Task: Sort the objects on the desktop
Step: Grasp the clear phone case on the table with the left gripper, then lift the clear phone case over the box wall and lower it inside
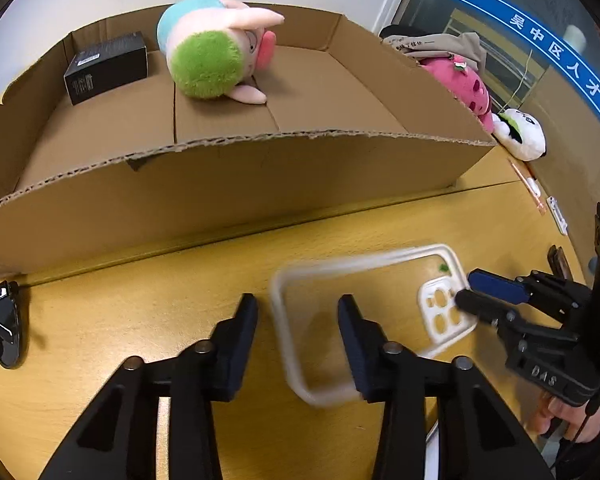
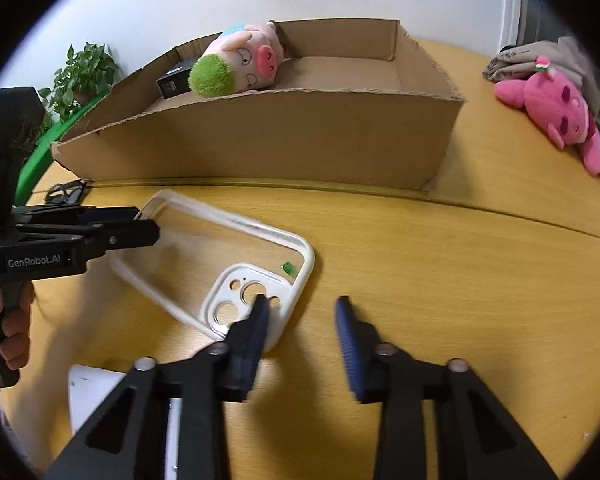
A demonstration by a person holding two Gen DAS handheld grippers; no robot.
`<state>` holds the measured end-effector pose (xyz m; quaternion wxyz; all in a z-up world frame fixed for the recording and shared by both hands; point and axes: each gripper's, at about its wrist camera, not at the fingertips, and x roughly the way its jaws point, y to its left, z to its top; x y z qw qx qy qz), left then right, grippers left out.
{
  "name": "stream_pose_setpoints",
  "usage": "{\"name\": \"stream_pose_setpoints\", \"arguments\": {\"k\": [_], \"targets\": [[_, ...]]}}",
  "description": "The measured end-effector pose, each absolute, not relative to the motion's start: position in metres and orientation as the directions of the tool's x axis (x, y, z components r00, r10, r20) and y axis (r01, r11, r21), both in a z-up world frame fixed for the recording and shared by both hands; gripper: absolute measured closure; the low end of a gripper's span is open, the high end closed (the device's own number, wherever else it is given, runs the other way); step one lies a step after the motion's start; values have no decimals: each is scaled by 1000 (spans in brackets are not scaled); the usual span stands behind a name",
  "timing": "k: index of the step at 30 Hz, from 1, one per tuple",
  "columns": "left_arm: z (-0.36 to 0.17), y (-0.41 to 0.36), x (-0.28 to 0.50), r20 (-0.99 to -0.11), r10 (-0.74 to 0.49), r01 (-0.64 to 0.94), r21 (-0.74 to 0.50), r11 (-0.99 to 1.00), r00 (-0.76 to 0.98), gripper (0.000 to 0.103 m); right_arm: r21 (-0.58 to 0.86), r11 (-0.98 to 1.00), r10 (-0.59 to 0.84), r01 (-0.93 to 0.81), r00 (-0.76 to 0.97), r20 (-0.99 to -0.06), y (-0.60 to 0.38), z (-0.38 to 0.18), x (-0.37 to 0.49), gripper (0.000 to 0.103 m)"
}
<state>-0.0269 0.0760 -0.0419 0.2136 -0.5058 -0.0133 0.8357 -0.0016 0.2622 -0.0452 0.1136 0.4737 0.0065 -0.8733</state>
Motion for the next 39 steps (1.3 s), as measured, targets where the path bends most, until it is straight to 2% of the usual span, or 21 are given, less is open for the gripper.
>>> {"name": "stream_pose_setpoints", "arguments": {"k": [1, 2, 3, 13, 25, 39], "targets": [[-43, 75, -27, -840, 372, -339, -243, -909, -395, 83, 101, -975, -194, 200, -527, -827, 265, -46, -2, 87], [-44, 74, -27, -839, 380, -337, -254, -907, -390, 92, 111, -974, -202, 199, -526, -826, 268, -46, -2, 89], [-45, 73, -26, -837, 387, -337, -263, -904, -386, 94, 124, -972, -214, 201, -525, -824, 270, -46, -2, 92], [-34, 65, -5, -810, 392, -307, -275, -911, -436, 97, 176, -961, -265, 212, -545, -795, 274, -39, 8, 96], [106, 16, 2, -609, 373, -314, -207, -927, -700, 97, 159, -925, -368, 346, -703, -609, 243, 66, 9, 95], [181, -62, -31, -480, 283, -232, -164, -959, -830, 97, 125, -871, -473, 474, -746, -469, 177, 146, -51, 95]]}}
